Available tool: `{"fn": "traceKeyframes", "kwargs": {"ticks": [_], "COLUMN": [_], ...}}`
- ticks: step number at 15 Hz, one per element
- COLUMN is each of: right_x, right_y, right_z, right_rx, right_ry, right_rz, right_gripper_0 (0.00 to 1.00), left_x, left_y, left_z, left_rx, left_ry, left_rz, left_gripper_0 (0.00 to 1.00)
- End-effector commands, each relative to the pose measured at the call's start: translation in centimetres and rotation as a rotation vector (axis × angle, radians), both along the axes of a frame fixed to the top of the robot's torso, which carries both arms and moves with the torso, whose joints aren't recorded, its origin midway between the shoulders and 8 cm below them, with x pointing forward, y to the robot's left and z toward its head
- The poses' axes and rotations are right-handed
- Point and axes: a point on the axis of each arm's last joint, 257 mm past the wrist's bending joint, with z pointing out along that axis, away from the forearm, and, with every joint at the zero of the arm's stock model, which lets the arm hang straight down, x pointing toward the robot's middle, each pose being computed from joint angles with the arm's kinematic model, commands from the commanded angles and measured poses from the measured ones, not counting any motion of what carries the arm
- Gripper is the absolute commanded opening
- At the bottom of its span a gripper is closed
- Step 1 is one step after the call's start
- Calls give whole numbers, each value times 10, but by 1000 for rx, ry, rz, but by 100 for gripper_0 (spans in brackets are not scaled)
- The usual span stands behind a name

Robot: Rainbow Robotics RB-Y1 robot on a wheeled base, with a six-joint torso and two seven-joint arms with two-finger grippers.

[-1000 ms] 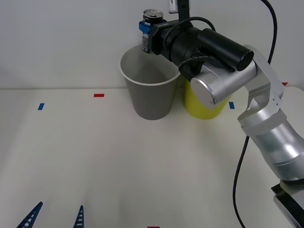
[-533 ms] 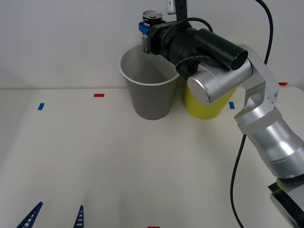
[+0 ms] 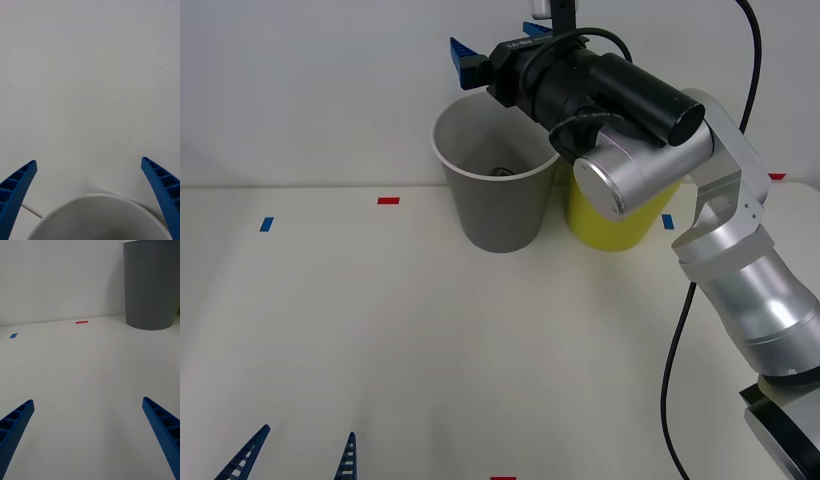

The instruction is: Put cans in the gray bin and PET bottles in the light green bin.

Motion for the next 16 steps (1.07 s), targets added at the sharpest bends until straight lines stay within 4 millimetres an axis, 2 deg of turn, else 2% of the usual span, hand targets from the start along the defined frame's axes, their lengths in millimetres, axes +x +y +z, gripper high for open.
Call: {"fn": "traceKeyframes", "kwargs": {"ticks": [1,3,8,13,16], "right_x": [-18,-38,-78,-129,-149], "right_y": [-10,-22,-68,-124,-156], "right_z": [6,4,-10,-44,-63], "right_rx": [3,5,-46,-71,-63], "right_ry": [-36,-56,-106,-97,-54], "right_rz": [4,10,-39,-144,-208], "right_gripper_0": [100,100,100,100,100], "left_x": [0,0,0,0,0], "left_y": [0,0,0,0,0], "left_z": [0,0,0,0,0], "left_rx": [0,0,0,0,0], "left_ry": [0,0,0,0,0], "left_rz": [0,0,0,0,0], "left_gripper_0": [100,100,100,100,100]}}
